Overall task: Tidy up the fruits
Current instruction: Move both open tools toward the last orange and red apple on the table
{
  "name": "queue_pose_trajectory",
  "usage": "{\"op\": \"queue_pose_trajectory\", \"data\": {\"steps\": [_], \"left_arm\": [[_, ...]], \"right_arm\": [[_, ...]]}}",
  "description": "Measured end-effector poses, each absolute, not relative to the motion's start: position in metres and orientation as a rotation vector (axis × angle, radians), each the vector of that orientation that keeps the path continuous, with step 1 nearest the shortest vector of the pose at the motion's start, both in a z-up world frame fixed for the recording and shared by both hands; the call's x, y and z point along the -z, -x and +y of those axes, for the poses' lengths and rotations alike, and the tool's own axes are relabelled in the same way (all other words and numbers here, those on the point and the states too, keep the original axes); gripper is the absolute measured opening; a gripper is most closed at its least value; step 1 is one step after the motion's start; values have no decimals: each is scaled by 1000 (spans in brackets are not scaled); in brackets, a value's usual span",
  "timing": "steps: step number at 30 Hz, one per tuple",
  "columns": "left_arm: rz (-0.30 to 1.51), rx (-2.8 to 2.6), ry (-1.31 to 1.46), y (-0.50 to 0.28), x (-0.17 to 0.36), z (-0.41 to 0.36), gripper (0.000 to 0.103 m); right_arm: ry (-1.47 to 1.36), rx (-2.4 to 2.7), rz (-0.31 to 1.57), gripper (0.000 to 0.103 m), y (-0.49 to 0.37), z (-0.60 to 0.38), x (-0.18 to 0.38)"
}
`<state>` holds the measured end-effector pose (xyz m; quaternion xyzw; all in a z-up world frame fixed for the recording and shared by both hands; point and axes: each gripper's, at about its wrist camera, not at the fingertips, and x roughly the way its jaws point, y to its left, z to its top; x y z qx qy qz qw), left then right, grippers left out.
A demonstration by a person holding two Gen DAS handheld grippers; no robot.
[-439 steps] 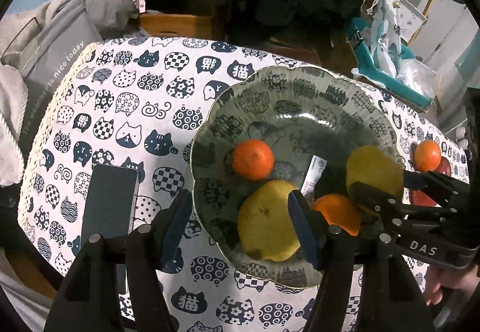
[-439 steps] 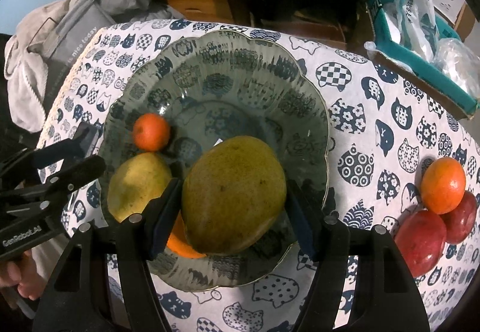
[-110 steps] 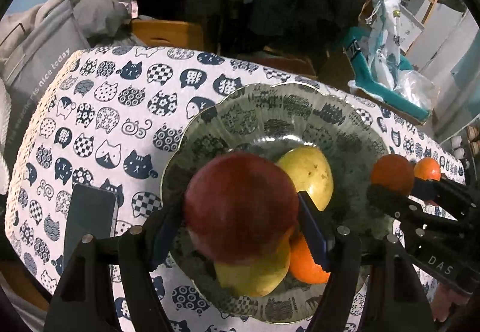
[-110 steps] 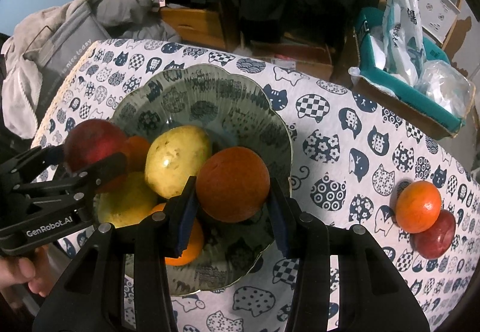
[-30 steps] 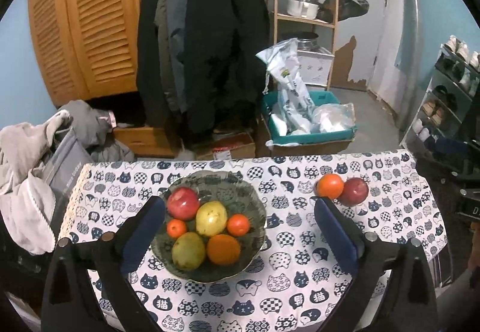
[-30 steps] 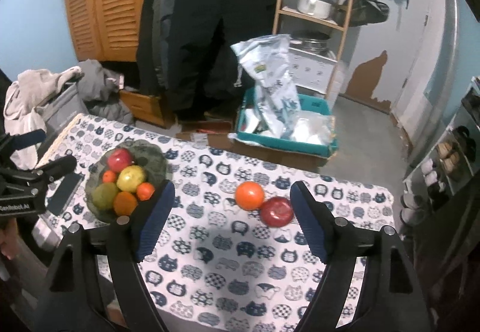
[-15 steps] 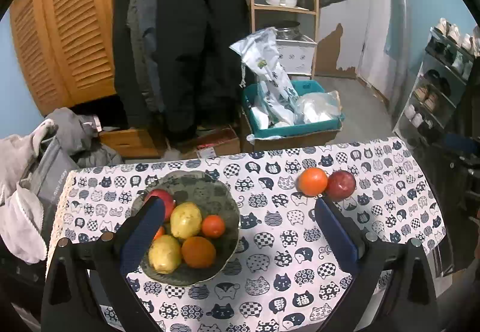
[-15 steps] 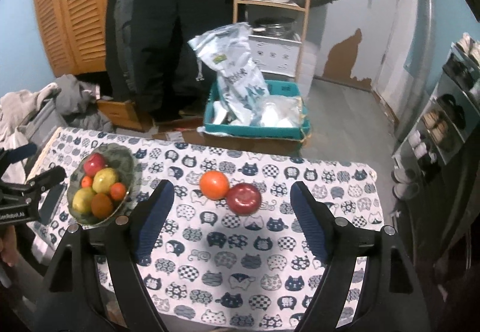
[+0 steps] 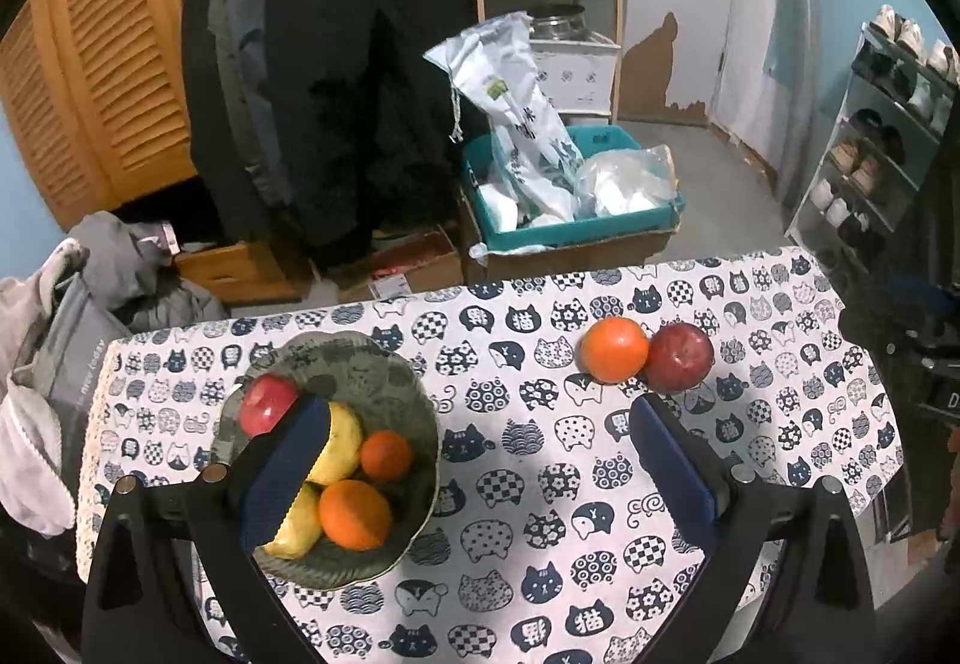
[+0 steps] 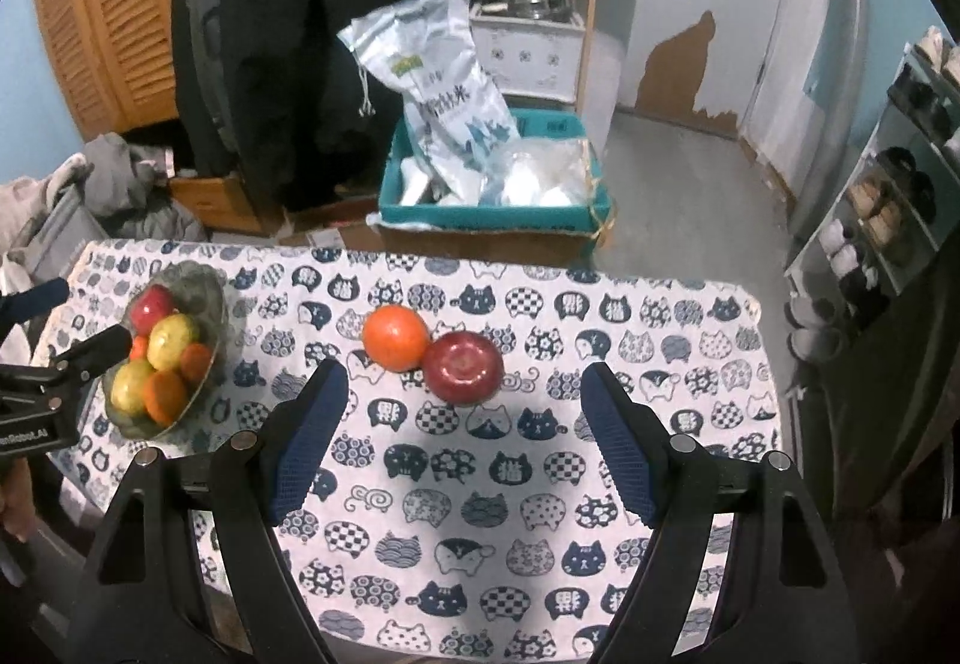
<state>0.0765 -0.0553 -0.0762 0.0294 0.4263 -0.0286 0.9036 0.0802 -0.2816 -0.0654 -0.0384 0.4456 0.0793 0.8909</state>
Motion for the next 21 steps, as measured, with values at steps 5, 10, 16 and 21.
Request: {"op": "queue_pose_trajectory", "data": {"steps": [5, 10, 16, 21], "left_arm": [[908, 62, -62, -92, 94, -64, 101], [935, 63, -65, -107, 112, -70, 101], [969, 68, -89, -124, 137, -81, 101], [1003, 81, -115, -140, 162, -93, 101]], "right_arm": [[82, -169, 988, 79, -97, -283, 92], [31, -181, 1059, 79, -114, -289, 120], [7, -187, 1143, 79, -140, -287, 161], [13, -187, 1194, 79, -161, -281, 194]]}}
